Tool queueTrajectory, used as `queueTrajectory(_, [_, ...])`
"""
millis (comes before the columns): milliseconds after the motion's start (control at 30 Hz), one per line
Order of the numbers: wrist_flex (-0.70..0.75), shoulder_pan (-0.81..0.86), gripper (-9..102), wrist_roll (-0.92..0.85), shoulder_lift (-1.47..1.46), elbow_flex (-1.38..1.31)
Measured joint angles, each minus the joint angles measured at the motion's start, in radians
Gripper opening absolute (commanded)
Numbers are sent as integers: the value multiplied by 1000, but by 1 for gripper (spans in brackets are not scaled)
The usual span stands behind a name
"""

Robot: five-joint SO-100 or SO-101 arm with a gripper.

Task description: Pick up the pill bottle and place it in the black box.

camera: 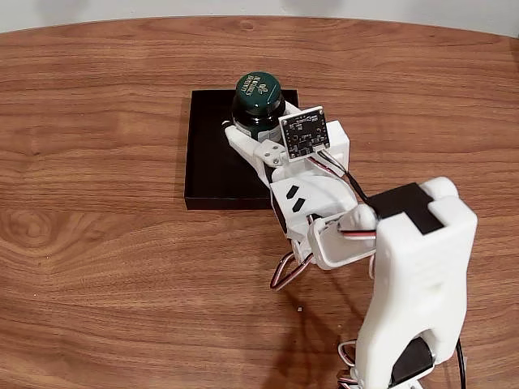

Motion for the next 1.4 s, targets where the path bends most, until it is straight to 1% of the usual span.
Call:
queueTrajectory(500, [-20,14,24,0,-55,-41])
queueTrajectory(667, [-43,14,29,0,-81,-58])
queueTrajectory(933, [-60,26,43,0,-118,-72])
queueTrajectory(1133, [-60,21,48,0,-118,-72])
queueTrajectory(1400, [-58,21,49,0,-112,5])
